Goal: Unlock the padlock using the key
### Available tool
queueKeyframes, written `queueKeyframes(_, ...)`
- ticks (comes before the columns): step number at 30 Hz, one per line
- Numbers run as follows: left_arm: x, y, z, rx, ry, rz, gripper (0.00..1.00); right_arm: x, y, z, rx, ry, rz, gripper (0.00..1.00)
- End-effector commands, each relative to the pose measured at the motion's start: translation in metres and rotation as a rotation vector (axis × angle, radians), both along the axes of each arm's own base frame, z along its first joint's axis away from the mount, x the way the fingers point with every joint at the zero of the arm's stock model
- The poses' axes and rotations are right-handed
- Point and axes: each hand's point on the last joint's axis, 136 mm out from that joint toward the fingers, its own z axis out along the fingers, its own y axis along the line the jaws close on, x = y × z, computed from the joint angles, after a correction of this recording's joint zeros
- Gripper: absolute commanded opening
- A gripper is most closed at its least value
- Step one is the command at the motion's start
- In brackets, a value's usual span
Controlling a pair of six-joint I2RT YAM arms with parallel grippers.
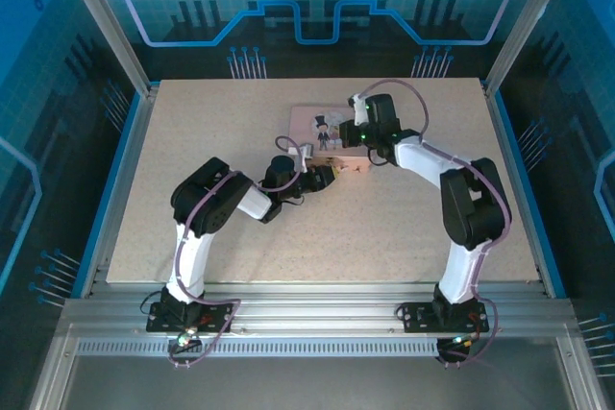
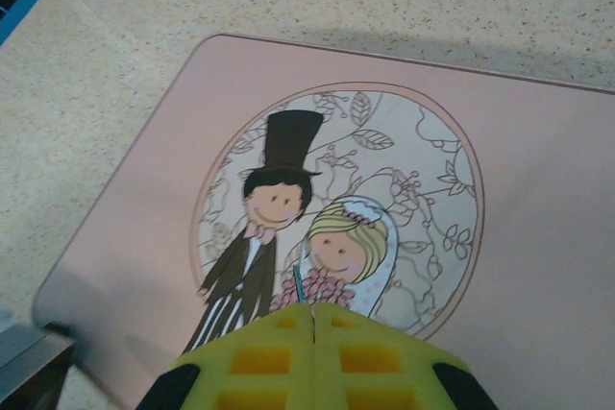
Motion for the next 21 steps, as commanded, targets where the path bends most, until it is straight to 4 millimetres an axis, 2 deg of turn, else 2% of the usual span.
queueKeyframes(1,-0.008,0.009,-0.019,0.006,0.142,0.019,0.24,-0.010,0.007,0.023,0.021,-0.068,0.022,0.00)
queueKeyframes(6,-0.002,0.009,-0.021,0.000,0.147,0.035,0.25,-0.024,0.005,0.027,0.033,-0.072,0.026,0.00)
queueKeyframes(9,-0.002,0.011,-0.026,0.005,0.171,0.041,0.31,-0.033,0.008,0.028,0.031,-0.073,0.039,0.00)
queueKeyframes(11,-0.002,0.013,-0.029,0.009,0.175,0.045,0.31,-0.038,0.008,0.028,0.027,-0.073,0.044,0.00)
queueKeyframes(17,-0.004,0.016,-0.035,0.007,0.193,0.050,0.13,-0.053,0.010,0.031,0.028,-0.078,0.054,0.00)
queueKeyframes(21,-0.005,0.019,-0.035,0.002,0.200,0.050,0.08,-0.064,0.007,0.037,0.048,-0.079,0.048,0.00)
